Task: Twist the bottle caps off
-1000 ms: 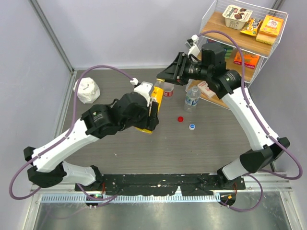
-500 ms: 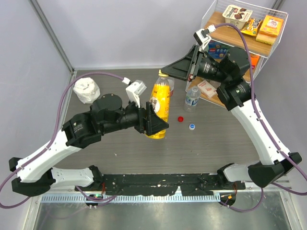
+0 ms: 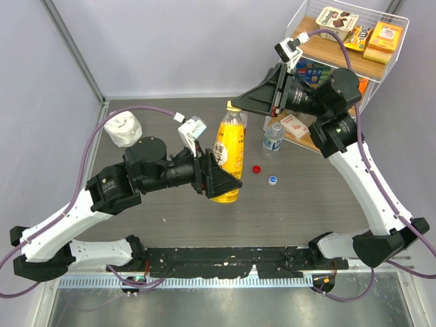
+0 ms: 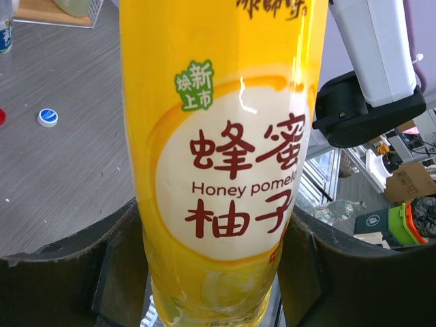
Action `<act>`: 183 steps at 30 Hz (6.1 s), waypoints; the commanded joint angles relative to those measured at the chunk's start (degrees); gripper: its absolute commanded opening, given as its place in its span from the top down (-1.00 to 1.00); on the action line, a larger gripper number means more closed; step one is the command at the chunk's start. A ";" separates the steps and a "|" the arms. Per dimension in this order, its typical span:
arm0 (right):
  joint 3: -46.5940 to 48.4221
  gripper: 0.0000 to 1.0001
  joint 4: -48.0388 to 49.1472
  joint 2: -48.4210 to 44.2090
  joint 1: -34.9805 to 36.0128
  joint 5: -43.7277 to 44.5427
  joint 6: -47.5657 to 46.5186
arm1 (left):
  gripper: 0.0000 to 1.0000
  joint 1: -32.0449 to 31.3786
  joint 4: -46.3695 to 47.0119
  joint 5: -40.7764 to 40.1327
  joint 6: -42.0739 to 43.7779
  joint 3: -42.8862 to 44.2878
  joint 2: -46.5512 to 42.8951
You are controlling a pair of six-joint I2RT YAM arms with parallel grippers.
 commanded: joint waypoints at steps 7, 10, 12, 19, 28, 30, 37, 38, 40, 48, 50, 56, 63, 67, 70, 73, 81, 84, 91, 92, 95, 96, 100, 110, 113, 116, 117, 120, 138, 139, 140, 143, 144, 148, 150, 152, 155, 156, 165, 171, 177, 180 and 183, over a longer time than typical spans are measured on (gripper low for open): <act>5.50 -0.99 -0.95 -1.55 -2.22 1.06 -0.88 | 1.00 0.34 -4.11 -4.01 -0.93 -2.83 -1.30; 9.80 -1.00 -8.47 0.21 -2.22 2.64 -3.52 | 1.00 0.43 -7.61 -5.85 0.47 -1.43 -0.51; 13.31 -1.00 -16.38 1.88 -2.22 4.92 -8.17 | 1.00 0.43 -10.43 -7.17 1.70 -0.02 0.46; 27.28 -1.00 -42.08 9.60 -2.05 16.69 -19.16 | 1.00 0.34 -18.07 -14.90 5.57 3.76 3.97; 34.87 -0.98 -59.93 16.12 0.32 26.89 -20.58 | 1.00 0.34 -24.49 -24.31 8.21 7.80 8.10; 34.95 -0.96 -61.08 16.82 1.55 28.47 -20.67 | 1.00 0.34 -25.99 -25.63 8.65 9.03 9.69; 37.41 -0.73 -67.04 18.93 5.77 34.27 -22.51 | 1.00 0.43 -28.37 -27.30 9.27 10.27 13.47; 37.94 -0.71 -67.75 19.28 6.03 34.81 -22.60 | 1.00 0.43 -28.63 -27.39 9.27 10.36 13.82; 38.03 -0.57 -70.03 19.55 6.74 36.48 -23.13 | 1.00 0.43 -29.16 -27.65 9.09 10.53 14.35; 36.62 -0.33 -74.61 19.99 8.84 43.25 -24.27 | 1.00 0.34 -28.99 -26.87 8.83 10.53 15.05; 36.71 -0.33 -74.44 20.34 9.20 43.95 -24.45 | 1.00 0.34 -29.07 -26.69 8.74 10.45 15.14; 34.79 -0.19 -72.34 20.52 10.43 44.57 -23.57 | 1.00 0.34 -29.07 -26.51 8.48 10.18 15.41; 33.20 0.07 -70.22 20.08 10.61 46.50 -22.34 | 1.00 0.34 -29.16 -26.51 8.13 9.83 14.97; 32.15 0.11 -69.08 19.73 10.70 47.56 -21.90 | 1.00 0.25 -28.90 -26.34 7.42 9.13 14.35; 31.09 0.09 -67.85 19.11 10.70 47.38 -21.46 | 1.00 0.08 -28.81 -26.60 7.07 8.51 13.65; 30.47 0.04 -67.41 19.20 10.70 47.03 -21.19 | 1.00 0.08 -28.99 -26.78 6.98 7.99 13.12; 28.72 -0.03 -65.39 18.32 10.70 47.30 -19.70 | 1.00 -0.36 -29.25 -27.04 6.81 7.81 12.51; 28.36 0.00 -65.04 18.06 10.70 46.94 -19.17 | 1.00 -0.54 -29.16 -27.39 6.63 7.46 12.07; 26.08 0.41 -61.53 16.48 10.70 45.63 -17.85 | 1.00 -0.71 -29.43 -27.48 6.19 6.84 11.45; 25.90 0.63 -61.35 16.47 10.70 45.54 -17.77 | 1.00 -0.71 -29.34 -27.48 6.28 6.84 11.36; 24.50 0.96 -59.33 15.43 10.70 44.14 -18.20 | 1.00 -0.63 -29.43 -27.57 6.28 6.93 11.36; 23.10 0.97 -56.89 15.07 10.70 42.30 -18.21 | 1.00 -0.80 -29.43 -27.48 6.28 6.93 11.28; 15.73 0.97 -46.44 10.68 10.70 36.06 -18.21 | 1.00 -0.80 -29.60 -25.55 6.37 8.07 11.19; 2.45 0.97 -24.30 -3.02 10.52 27.27 -17.51 | 1.00 -1.15 -18.63 -10.62 4.88 4.74 5.57; 1.91 0.97 -18.83 -4.88 9.99 22.53 -16.63 | 1.00 -1.15 -14.85 -3.42 3.38 3.77 4.07; 1.82 0.97 -13.98 -5.15 9.82 16.90 -13.73 | 1.00 -1.24 -11.34 2.73 1.98 3.15 3.89; 1.56 0.97 -10.40 -5.06 9.82 14.10 -11.55 | 1.00 -1.24 -9.84 4.58 1.45 2.63 3.72; 0.94 0.97 -0.81 -4.88 9.82 9.34 -5.92 | 1.00 -1.15 -4.75 7.93 -0.48 0.61 2.49; 2.43 -0.44 0.72 -5.14 5.87 6.85 -3.26 | 1.00 -1.24 4.06 4.43 -5.67 -7.48 -4.54; 2.35 -0.57 0.10 -5.23 4.82 7.39 -3.44 | 1.00 -1.24 3.80 3.82 -5.59 -7.83 -5.07; 2.52 -0.70 -1.47 -5.32 4.29 8.35 -3.70 | 1.00 -1.24 3.62 3.37 -5.50 -8.10 -5.25; 2.26 -0.81 -3.51 -5.24 0.69 9.85 -3.18 | 1.00 -1.33 1.08 1.62 -4.80 -8.19 -5.51; 2.26 -0.83 -4.38 -4.89 0.07 10.20 -2.83 | 1.00 -1.16 -0.06 0.83 -4.45 -8.01 -5.25; 4.35 -0.85 -13.31 -3.05 -2.13 13.01 -5.53 | 1.00 -1.24 -6.73 -4.44 -2.78 -6.26 -3.76; 7.77 -0.84 -23.14 -1.12 -2.14 16.87 -10.00 | 1.00 -1.24 -10.42 -7.25 -2.16 -5.21 -2.62; 11.90 -0.85 -32.98 1.08 -2.14 20.65 -14.14 | 1.00 -1.24 -14.03 -14.00 -1.63 -3.89 -1.56; 17.62 -0.84 -42.78 5.21 -2.14 26.79 -18.63 | 1.00 -1.16 -20.09 -20.43 -1.28 -1.43 0.89; 20.16 -0.85 -47.06 6.18 -2.05 27.60 -19.25 | 1.00 -1.24 -21.94 -22.28 -1.10 -0.55 1.60; 31.17 -0.85 -64.85 16.03 5.06 39.20 -21.72 | 1.00 -1.42 -33.81 -30.29 2.15 8.06 11.88; 31.43 -0.69 -66.44 18.49 10.42 40.61 -20.84 | 1.00 -1.94 -35.93 -31.52 2.24 10.09 14.00; 33.37 -0.19 -66.97 19.99 11.93 40.79 -21.02 | 1.00 -2.12 -35.84 -30.91 1.97 10.18 14.61; 32.94 -0.09 -67.23 20.34 12.10 40.70 -21.28 | 1.00 -2.30 -35.76 -30.56 2.06 10.62 15.14; 32.67 -0.04 -67.58 20.43 12.28 40.70 -21.46 | 1.00 -2.47 -35.76 -30.47 2.15 11.15 15.58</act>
